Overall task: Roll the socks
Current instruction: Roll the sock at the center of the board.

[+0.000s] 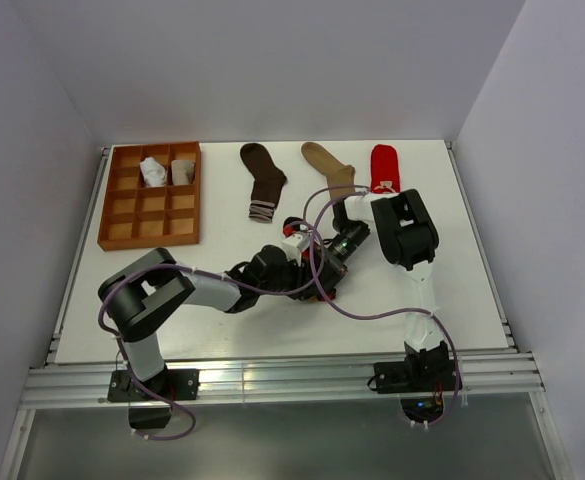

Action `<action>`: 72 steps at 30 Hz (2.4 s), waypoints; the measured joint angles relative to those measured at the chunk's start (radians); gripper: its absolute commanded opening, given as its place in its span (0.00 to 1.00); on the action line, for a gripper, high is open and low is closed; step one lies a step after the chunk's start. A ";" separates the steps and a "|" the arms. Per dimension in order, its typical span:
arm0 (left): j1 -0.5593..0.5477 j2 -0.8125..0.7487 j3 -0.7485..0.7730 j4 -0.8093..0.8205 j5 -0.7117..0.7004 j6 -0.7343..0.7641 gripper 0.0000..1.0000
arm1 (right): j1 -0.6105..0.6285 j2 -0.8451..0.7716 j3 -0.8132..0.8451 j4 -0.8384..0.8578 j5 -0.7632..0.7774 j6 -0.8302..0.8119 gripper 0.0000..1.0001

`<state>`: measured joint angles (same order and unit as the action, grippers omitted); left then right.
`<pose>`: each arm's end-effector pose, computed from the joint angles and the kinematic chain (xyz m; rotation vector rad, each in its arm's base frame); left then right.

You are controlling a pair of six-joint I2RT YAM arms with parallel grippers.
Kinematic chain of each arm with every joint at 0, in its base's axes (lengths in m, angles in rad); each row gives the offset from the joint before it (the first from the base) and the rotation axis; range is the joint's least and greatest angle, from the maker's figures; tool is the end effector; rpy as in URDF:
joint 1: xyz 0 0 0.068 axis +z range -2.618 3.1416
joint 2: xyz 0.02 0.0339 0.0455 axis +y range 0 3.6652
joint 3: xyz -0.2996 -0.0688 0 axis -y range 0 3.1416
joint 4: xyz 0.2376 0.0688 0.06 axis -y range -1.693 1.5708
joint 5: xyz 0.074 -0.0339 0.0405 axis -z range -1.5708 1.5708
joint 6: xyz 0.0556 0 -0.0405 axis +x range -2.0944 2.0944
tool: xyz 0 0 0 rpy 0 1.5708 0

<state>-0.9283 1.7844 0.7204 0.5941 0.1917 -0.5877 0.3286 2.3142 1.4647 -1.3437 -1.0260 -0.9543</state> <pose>0.2108 -0.2993 0.1695 0.5071 2.1731 -1.0954 0.3299 0.1627 0.1117 1.1047 -2.2174 -1.5478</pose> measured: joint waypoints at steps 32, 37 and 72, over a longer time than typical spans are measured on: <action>0.048 0.046 0.062 -0.092 0.108 -0.069 0.06 | -0.053 -0.020 -0.068 0.060 0.015 0.187 0.31; 0.045 0.046 0.145 -0.256 0.059 -0.115 0.00 | -0.053 -0.084 -0.094 0.126 0.047 0.290 0.49; 0.149 0.140 0.365 -0.718 0.260 -0.381 0.00 | 0.087 -1.105 -0.760 0.861 0.525 0.286 0.61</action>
<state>-0.7792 1.9247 1.0851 -0.1234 0.4519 -0.9684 0.4156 1.2091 0.7044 -0.4824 -0.5011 -0.6685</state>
